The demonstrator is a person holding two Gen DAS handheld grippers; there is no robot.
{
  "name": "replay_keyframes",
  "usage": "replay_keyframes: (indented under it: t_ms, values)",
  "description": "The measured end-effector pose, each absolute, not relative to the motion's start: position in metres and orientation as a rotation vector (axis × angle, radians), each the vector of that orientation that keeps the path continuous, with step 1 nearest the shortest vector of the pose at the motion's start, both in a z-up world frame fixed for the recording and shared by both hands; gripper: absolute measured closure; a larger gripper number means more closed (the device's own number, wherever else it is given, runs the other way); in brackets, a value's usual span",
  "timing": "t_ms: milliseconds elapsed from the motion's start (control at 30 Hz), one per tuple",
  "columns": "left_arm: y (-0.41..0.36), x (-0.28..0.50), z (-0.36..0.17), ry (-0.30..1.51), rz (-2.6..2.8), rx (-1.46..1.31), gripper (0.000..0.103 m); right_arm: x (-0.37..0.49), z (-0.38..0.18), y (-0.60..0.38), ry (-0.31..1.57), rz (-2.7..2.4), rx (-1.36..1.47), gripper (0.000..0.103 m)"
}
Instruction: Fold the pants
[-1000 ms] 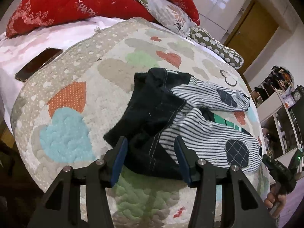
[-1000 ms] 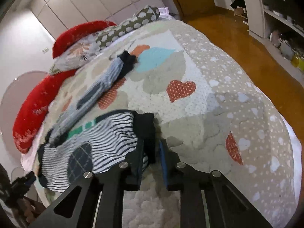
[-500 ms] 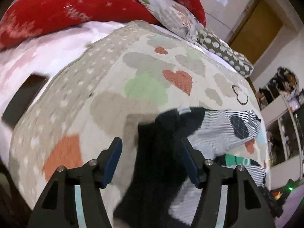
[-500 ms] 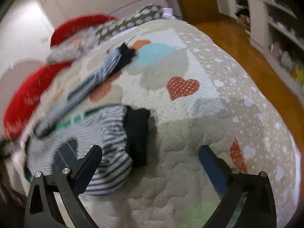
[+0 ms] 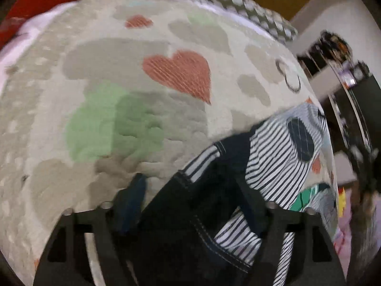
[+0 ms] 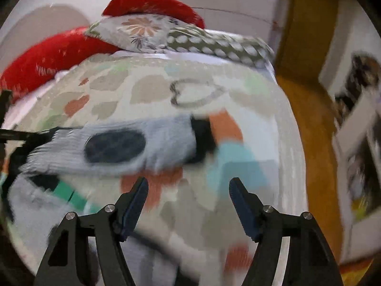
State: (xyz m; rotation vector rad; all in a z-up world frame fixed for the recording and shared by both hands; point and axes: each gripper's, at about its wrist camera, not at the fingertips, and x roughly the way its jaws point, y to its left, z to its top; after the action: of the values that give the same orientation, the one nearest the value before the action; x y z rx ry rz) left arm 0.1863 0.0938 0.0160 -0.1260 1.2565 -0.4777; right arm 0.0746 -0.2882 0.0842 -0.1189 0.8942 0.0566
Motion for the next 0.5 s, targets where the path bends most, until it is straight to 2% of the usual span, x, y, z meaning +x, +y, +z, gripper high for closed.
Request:
replay_keyframes:
  t_ms: [133, 267, 300, 367, 400, 433, 467, 500]
  values:
    - [0.084, 0.193, 0.014, 1.275, -0.533, -0.059, 0.019, 0.134, 0.079, -0.256, 0.927, 0.124, -0.288, 0.028]
    - [0.076, 0.2, 0.012, 1.285, -0.55, -0.017, 0.019, 0.18, 0.051, -0.228, 1.001, 0.238, -0.37, 0.028]
    - [0.073, 0.199, 0.011, 1.277, -0.543, 0.019, 0.021, 0.189, 0.045, -0.224, 1.009, 0.239, -0.384, 0.028]
    - [0.066, 0.194, 0.012, 1.249, -0.483, 0.134, 0.051, 0.206, 0.031, -0.217, 1.04, 0.253, -0.379, 0.028]
    - [0.064, 0.189, 0.015, 1.228, -0.462, 0.172, 0.06, 0.212, 0.023, -0.213, 1.058, 0.27, -0.367, 0.028]
    - [0.064, 0.187, 0.017, 1.219, -0.458, 0.184, 0.083, 0.214, 0.017, -0.211, 1.06, 0.274, -0.36, 0.03]
    - [0.062, 0.183, 0.021, 1.211, -0.46, 0.193, 0.098, 0.212, 0.016, -0.209, 1.051, 0.281, -0.336, 0.037]
    - [0.061, 0.181, 0.024, 1.201, -0.461, 0.195, 0.098, 0.209, 0.017, -0.21, 1.06, 0.312, -0.297, 0.062]
